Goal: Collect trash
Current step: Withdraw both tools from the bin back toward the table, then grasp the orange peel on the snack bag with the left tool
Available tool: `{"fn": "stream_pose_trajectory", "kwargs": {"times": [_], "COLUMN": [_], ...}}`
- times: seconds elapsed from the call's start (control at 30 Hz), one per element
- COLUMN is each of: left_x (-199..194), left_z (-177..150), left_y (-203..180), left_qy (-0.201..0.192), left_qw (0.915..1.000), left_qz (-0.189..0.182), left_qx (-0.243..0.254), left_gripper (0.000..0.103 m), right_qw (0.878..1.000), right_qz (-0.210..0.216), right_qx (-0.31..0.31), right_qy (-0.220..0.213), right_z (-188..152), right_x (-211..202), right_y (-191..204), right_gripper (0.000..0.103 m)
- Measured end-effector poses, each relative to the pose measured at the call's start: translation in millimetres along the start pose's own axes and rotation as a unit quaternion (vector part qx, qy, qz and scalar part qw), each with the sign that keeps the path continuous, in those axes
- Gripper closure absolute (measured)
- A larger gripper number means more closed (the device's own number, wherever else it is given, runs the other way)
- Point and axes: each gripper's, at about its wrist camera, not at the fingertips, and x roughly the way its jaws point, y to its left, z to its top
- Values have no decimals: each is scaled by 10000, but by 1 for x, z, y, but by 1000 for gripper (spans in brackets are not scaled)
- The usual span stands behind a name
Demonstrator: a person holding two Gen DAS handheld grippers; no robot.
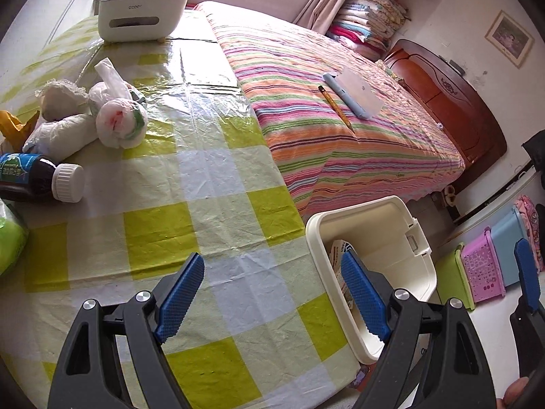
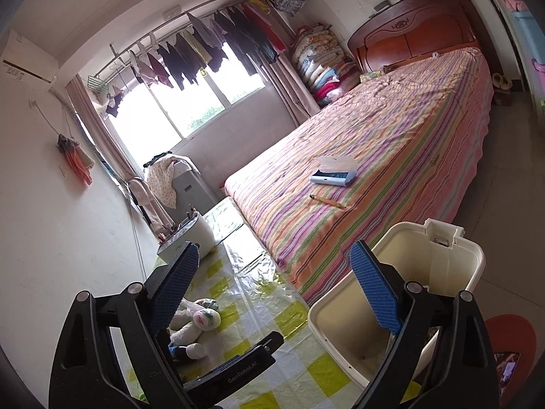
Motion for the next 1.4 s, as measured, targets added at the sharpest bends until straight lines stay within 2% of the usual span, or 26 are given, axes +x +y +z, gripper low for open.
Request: {"fn": "stream_pose_trajectory", "kwargs": {"times": [0.5, 0.67, 0.77, 0.87, 1.07, 1.2, 1.27, 1.33, 1.4], "left_x": [-58, -80, -91, -102, -119, -123, -121, -116, -112], "left_z": [-16, -29, -37, -42, -47, -44, -39, -32, -26], "left_y": [47, 76, 98, 116, 147, 165, 170, 171, 171], "left_qy": [-425, -535, -512, -531, -614, -602, -538, -399, -290], "left_qw": [9985, 9966, 9949, 9932, 9894, 9873, 9875, 9877, 9888], "left_qz": [334, 579, 799, 934, 1105, 1235, 1325, 1468, 1462], "left_qx": [-128, -242, -349, -458, -710, -801, -668, -360, 22], "left_gripper": [23, 23, 23, 23, 23, 23, 23, 23, 23], "right_qw": [9991, 9960, 9931, 9894, 9747, 9705, 9697, 9699, 9697], "right_qz": [-27, 223, 227, 335, 845, 913, 914, 880, 857], "right_qx": [-284, -186, -201, -379, -826, -981, -983, -985, -1024], "right_qy": [312, 851, 1129, 1361, 1896, 2003, 2041, 2048, 2048], "right_z": [-18, -35, -49, -63, -85, -94, -97, -99, -100], "right_x": [20, 51, 68, 82, 101, 104, 104, 104, 104], "right_y": [17, 12, 14, 23, 50, 60, 61, 59, 59], "right_gripper": [14, 14, 14, 14, 14, 14, 14, 14, 14]}}
